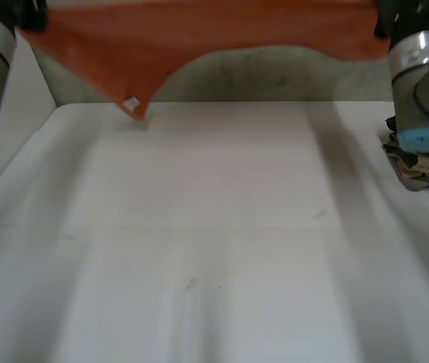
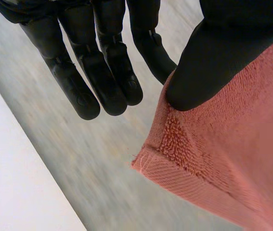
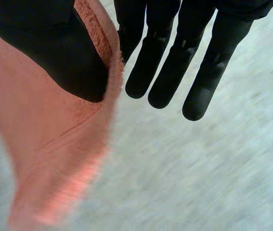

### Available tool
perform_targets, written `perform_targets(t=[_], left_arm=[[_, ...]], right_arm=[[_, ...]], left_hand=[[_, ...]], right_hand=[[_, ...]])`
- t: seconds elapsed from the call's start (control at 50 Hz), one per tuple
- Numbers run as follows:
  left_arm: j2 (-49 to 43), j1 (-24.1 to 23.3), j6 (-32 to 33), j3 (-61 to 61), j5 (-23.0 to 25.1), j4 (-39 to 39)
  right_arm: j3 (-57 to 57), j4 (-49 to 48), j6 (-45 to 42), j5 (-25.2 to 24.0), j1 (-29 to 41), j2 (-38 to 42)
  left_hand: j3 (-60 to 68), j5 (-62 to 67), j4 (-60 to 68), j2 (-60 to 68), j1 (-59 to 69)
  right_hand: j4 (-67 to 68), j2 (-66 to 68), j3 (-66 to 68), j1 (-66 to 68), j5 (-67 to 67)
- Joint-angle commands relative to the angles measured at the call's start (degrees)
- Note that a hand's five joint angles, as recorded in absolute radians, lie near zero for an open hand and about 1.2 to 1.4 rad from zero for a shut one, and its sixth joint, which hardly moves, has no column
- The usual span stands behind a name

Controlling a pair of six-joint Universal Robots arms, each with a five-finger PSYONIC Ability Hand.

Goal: Fold the laundry.

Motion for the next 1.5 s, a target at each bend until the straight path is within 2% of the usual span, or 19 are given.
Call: perform_targets(t=[0.02,0.12,0.28,0.36,0.4,0.46,0.5,0.64,0.78,0.86,0.88,0.92,0.94,1.0,1.06,1.1,1.28,1.4,1.5], left_arm=[[-0.1,0.4,1.9,-14.0,4.2,1.1],[-0.2,2.0,6.2,-23.1,6.9,3.1],[0.1,3.3,10.2,-29.2,9.3,3.3],[0.4,3.9,11.5,-30.3,9.2,3.3],[0.6,4.3,11.9,-30.5,9.1,3.0],[0.8,4.8,12.3,-30.7,9.4,1.9],[1.1,5.0,12.3,-30.8,9.5,0.5],[3.2,4.8,13.5,-32.4,9.7,-3.3],[9.3,5.7,17.8,-38.0,9.8,-9.5],[13.1,6.7,23.3,-41.5,9.4,-14.8],[14.7,7.2,26.2,-43.5,9.3,-18.6],[16.3,8.0,29.9,-45.8,9.4,-22.7],[17.7,8.8,33.9,-47.9,9.4,-26.8],[20.2,10.8,42.4,-51.7,10.1,-34.7],[22.0,11.3,48.2,-53.5,11.3,-39.5],[22.3,10.9,48.7,-53.1,11.8,-39.4],[15.7,5.1,37.5,-40.9,8.5,-32.3],[7.6,1.9,31.4,-28.3,6.0,-27.2],[0.0,0.2,28.6,-13.6,5.3,-20.5]], right_arm=[[6.9,7.8,1.8,-1.6,-0.2,2.7],[14.3,8.4,2.3,-2.8,-1.2,4.3],[17.7,9.2,5.9,-3.0,-3.7,7.3],[17.6,12.2,7.5,-2.5,-4.9,7.3],[17.5,13.4,7.6,-2.5,-5.5,7.3],[17.2,15.3,7.5,-2.8,-6.2,7.3],[17.0,16.3,6.9,-3.2,-6.7,7.3],[18.5,21.8,3.4,-4.3,-7.4,4.9],[23.8,31.1,-2.7,-9.1,-10.0,-1.4],[26.7,40.5,-9.0,-9.4,-11.9,-5.0],[28.6,46.7,-12.5,-8.7,-12.8,-6.6],[30.7,52.0,-15.5,-8.4,-13.8,-8.8],[33.6,57.6,-19.0,-8.2,-14.9,-11.0],[39.8,62.3,-26.8,-9.3,-16.5,-15.6],[43.4,60.4,-34.4,-10.7,-17.5,-19.0],[44.2,59.6,-36.2,-10.7,-17.6,-20.1],[34.4,51.5,-23.0,-10.2,-13.9,-14.9],[26.3,41.0,-13.3,-8.3,-10.0,-10.4],[16.1,27.5,-8.4,-6.7,-5.6,-5.3]], left_hand=[[11.7,12.4,11.1,11.3,14.0],[11.7,12.4,11.1,11.3,14.0],[11.7,12.4,11.1,11.3,14.0],[11.7,12.4,11.1,11.3,14.0],[11.7,12.4,11.1,11.3,14.0],[11.7,12.4,11.1,11.3,14.0],[11.7,12.4,11.1,11.3,14.0],[11.7,12.4,11.1,11.3,14.0],[11.7,12.4,11.1,11.3,14.0],[11.7,12.4,11.1,11.3,14.0],[11.7,12.4,11.1,11.3,14.0],[11.7,12.4,11.1,11.3,14.0],[11.7,12.4,11.1,11.3,14.0],[11.7,12.4,11.1,11.3,14.0],[11.7,12.4,11.1,11.3,14.0],[11.7,12.4,11.1,11.3,14.0],[11.7,12.4,11.1,11.3,14.0],[11.7,12.4,11.1,11.3,14.0],[11.7,12.4,11.1,11.3,14.0]], right_hand=[[11.3,12.2,11.8,14.5,11.7],[11.3,12.2,11.8,14.5,11.7],[11.3,12.2,11.8,14.5,11.7],[-10.9,-10.0,-10.4,-7.7,-10.5],[-10.9,-10.0,-10.4,-7.7,-10.6],[-8.4,-7.5,-7.9,-5.2,-8.1],[11.2,12.1,11.7,14.4,11.6],[11.3,12.2,11.8,14.5,11.7],[11.3,12.2,11.8,14.5,11.7],[11.3,12.2,11.8,14.5,11.7],[11.3,12.2,11.8,14.5,11.7],[11.3,12.2,11.8,14.5,11.7],[11.3,12.2,11.8,14.5,11.7],[11.3,12.2,11.8,14.5,11.7],[11.3,12.2,11.8,14.5,11.7],[11.3,12.2,11.8,14.5,11.7],[11.3,12.2,11.8,14.5,11.7],[11.3,12.2,11.8,14.5,11.7],[11.3,12.2,11.8,14.5,11.7]])
